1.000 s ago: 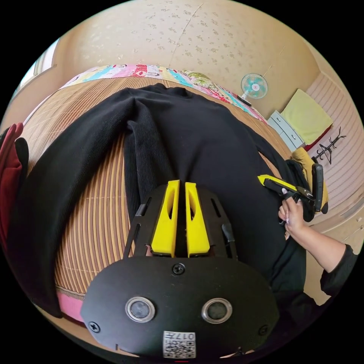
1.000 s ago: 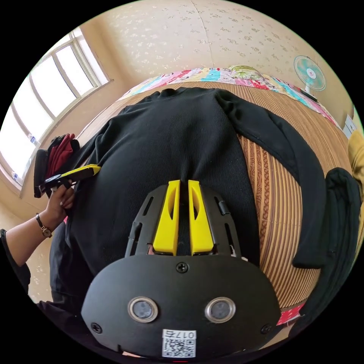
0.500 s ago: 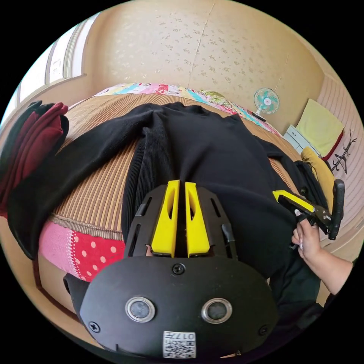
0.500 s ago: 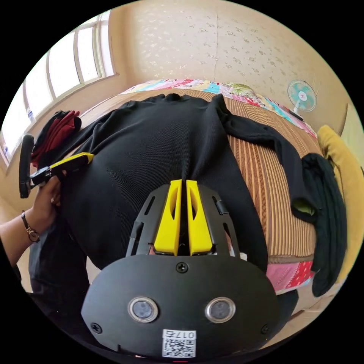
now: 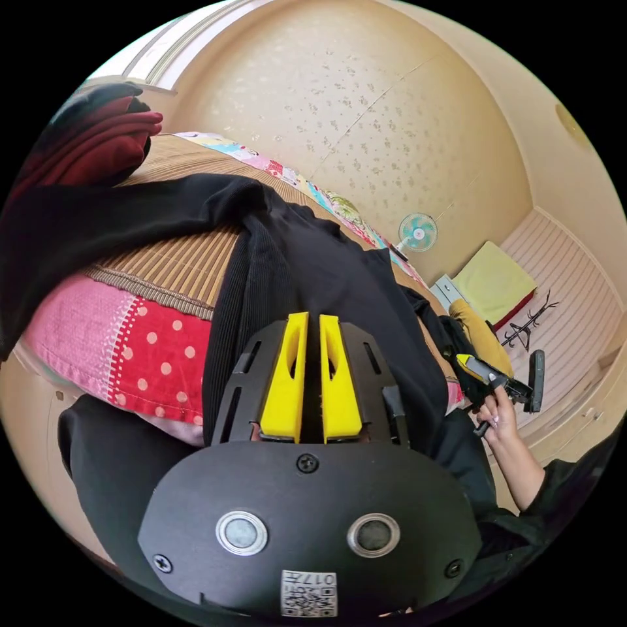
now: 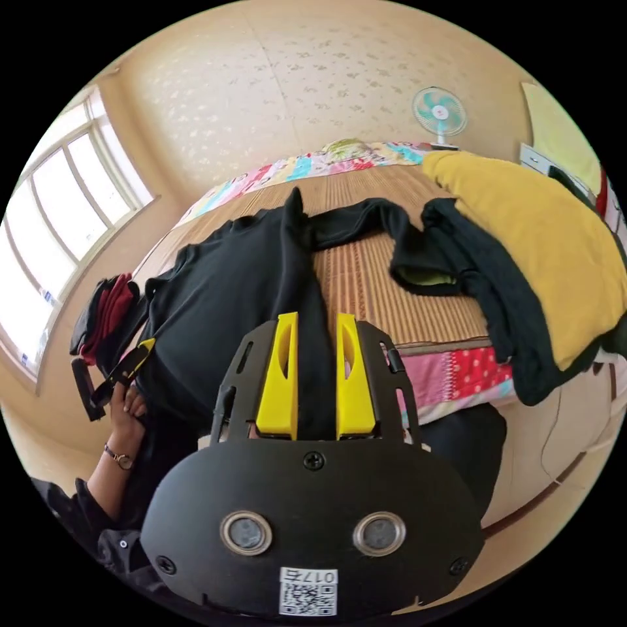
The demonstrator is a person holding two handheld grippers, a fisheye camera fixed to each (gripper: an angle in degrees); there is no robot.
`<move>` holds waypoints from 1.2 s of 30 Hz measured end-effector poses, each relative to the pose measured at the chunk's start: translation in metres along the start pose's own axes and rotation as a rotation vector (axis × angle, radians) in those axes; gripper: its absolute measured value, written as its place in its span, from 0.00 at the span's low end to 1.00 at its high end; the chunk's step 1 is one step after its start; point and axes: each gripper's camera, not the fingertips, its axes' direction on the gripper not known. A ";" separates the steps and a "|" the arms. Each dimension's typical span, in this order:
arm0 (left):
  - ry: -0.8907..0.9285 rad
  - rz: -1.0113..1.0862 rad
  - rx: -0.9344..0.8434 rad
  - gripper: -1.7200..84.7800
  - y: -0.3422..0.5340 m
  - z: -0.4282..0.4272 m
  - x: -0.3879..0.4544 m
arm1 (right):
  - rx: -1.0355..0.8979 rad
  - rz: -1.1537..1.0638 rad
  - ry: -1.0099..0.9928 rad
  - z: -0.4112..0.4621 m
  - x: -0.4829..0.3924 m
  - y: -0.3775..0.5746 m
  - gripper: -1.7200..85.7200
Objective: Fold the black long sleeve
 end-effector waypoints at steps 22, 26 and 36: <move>0.057 0.017 0.026 0.03 -0.009 0.004 0.017 | 0.193 -0.230 -0.440 -0.237 0.085 -0.241 0.06; 0.093 -0.007 0.027 0.04 -0.007 0.004 0.022 | 0.200 0.002 -0.379 -0.260 0.214 -0.227 0.07; -0.037 0.102 0.023 0.08 -0.002 -0.010 0.087 | 0.386 0.463 -0.657 -0.243 0.272 -0.079 0.12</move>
